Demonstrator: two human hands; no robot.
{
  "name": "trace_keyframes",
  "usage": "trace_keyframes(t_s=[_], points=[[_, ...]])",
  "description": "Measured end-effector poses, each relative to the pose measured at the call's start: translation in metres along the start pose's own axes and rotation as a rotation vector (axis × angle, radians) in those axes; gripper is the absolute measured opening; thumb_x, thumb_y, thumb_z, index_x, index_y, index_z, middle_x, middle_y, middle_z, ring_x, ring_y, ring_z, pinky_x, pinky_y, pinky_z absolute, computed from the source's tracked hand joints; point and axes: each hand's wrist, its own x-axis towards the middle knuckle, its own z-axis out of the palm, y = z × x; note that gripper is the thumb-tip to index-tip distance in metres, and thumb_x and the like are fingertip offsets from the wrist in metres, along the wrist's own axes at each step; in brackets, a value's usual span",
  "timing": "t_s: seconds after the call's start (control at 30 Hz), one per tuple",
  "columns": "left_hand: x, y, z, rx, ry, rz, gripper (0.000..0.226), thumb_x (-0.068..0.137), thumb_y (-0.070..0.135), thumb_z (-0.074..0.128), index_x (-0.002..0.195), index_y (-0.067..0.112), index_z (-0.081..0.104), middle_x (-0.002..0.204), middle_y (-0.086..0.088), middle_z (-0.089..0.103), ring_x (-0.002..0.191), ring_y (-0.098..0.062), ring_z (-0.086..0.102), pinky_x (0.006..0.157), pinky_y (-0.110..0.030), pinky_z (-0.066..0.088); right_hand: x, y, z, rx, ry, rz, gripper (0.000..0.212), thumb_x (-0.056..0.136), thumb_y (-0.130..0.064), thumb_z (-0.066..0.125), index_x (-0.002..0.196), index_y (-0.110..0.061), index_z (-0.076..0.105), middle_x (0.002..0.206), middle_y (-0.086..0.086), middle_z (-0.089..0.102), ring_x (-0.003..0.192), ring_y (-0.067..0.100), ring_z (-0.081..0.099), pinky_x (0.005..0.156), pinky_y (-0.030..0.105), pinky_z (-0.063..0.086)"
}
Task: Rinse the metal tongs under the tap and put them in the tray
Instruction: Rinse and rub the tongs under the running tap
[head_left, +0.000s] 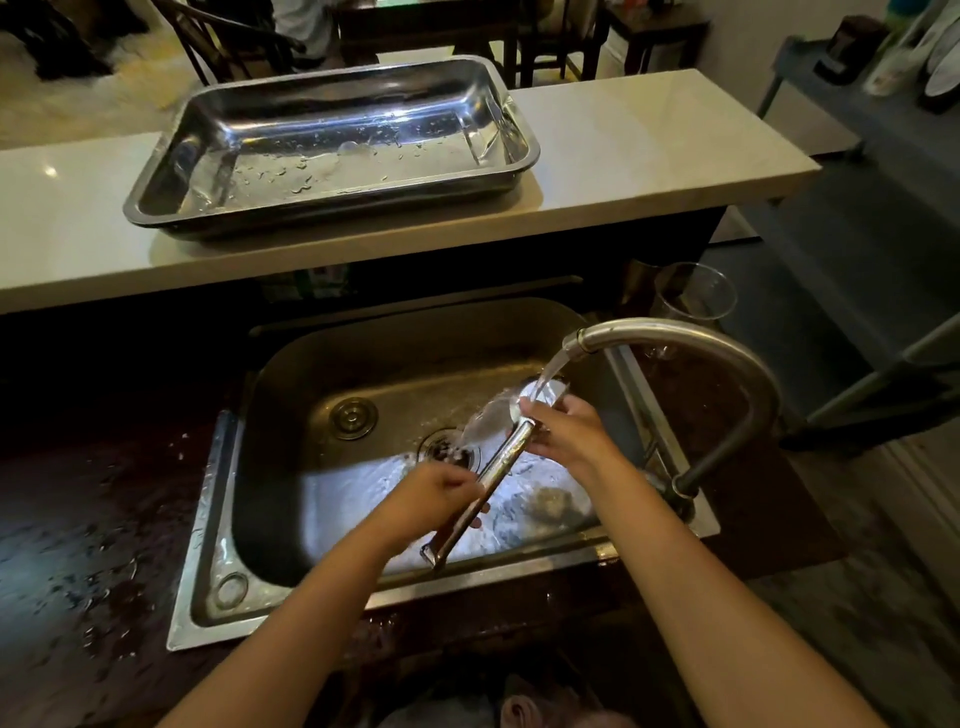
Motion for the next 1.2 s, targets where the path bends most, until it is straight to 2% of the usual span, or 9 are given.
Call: trace_keyframes(t_s=[0.23,0.37,0.5,0.6,0.7,0.77,0.83,0.97,1.2], points=[[-0.006,-0.002,-0.002,-0.311,-0.158,-0.093,0.014,0.086,0.014,0.061,0.082,0.016,0.074,0.075,0.001,0.077,0.070,-0.012,0.073,0.057,-0.021,0.057,0.011,-0.004,-0.002,-0.308,0.110,-0.111,0.061,0.065,-0.028,0.082,0.114,-0.021,0.046,0.107,0.000,0.058,0.088,0.016,0.062,0.061,0.028,0.055],[-0.005,-0.006,0.003,-0.341,-0.137,-0.080,0.014,0.085,0.013,0.062,0.079,0.018,0.074,0.071,0.002,0.076,0.065,-0.011,0.071,0.059,-0.022,0.056,0.020,-0.016,-0.006,-0.386,0.276,-0.263,0.023,0.082,-0.023,0.067,0.068,-0.012,0.052,0.075,0.011,0.060,0.071,0.025,0.059,0.055,0.025,0.048],[-0.002,-0.006,0.002,-0.353,-0.104,-0.070,0.012,0.084,0.014,0.064,0.079,0.019,0.074,0.070,0.003,0.075,0.063,-0.010,0.071,0.059,-0.020,0.054,0.024,-0.024,-0.009,-0.259,0.251,-0.169,0.034,0.094,-0.032,0.045,0.098,-0.002,0.060,0.097,0.021,0.064,0.092,0.037,0.061,0.072,0.041,0.055],[0.002,-0.005,0.001,-0.362,-0.065,-0.071,0.009,0.084,0.017,0.064,0.084,0.016,0.073,0.070,0.001,0.074,0.064,-0.010,0.071,0.059,-0.021,0.052,0.019,-0.014,-0.003,-0.326,0.067,-0.132,0.046,0.077,-0.039,0.068,0.114,-0.018,0.050,0.094,-0.003,0.058,0.084,0.018,0.063,0.047,0.018,0.051],[0.004,-0.006,0.004,-0.389,-0.049,-0.078,0.010,0.083,0.017,0.065,0.089,0.013,0.072,0.073,-0.001,0.074,0.065,-0.012,0.071,0.056,-0.021,0.053,0.024,-0.005,0.000,-0.415,0.192,-0.217,0.051,0.071,-0.032,0.076,0.113,-0.015,0.052,0.099,0.000,0.059,0.088,0.019,0.063,0.066,0.029,0.057],[0.005,-0.010,0.005,-0.418,-0.051,-0.082,0.010,0.083,0.016,0.065,0.090,0.014,0.072,0.073,0.000,0.075,0.065,-0.012,0.071,0.059,-0.022,0.054,0.027,-0.008,0.001,-0.376,0.301,-0.249,0.027,0.086,-0.029,0.060,0.103,-0.009,0.060,0.094,0.008,0.061,0.091,0.029,0.061,0.074,0.038,0.054],[0.005,-0.012,0.006,-0.434,-0.061,-0.079,0.009,0.084,0.015,0.064,0.089,0.014,0.072,0.073,0.001,0.075,0.066,-0.012,0.071,0.059,-0.022,0.054,0.028,-0.012,0.001,-0.212,0.284,-0.154,0.031,0.095,-0.031,0.043,0.103,-0.007,0.060,0.092,0.014,0.060,0.087,0.032,0.061,0.076,0.042,0.056],[0.010,-0.013,0.004,-0.450,-0.062,-0.086,0.010,0.086,0.016,0.061,0.085,0.013,0.071,0.075,-0.001,0.074,0.066,-0.012,0.071,0.055,-0.021,0.054,0.018,-0.004,-0.002,-0.063,-0.025,-0.028,0.016,0.092,-0.019,0.054,0.103,-0.007,0.058,0.082,0.007,0.063,0.061,0.013,0.066,0.050,0.021,0.056],[0.033,0.019,0.003,-0.380,-0.153,-0.037,0.015,0.088,0.024,0.057,0.096,0.015,0.066,0.077,0.002,0.072,0.083,-0.015,0.068,0.079,-0.031,0.051,0.011,-0.003,0.000,0.031,0.101,-0.140,0.030,0.081,-0.001,0.066,0.108,-0.009,0.056,0.088,0.008,0.067,0.070,0.014,0.065,0.049,0.015,0.054]])
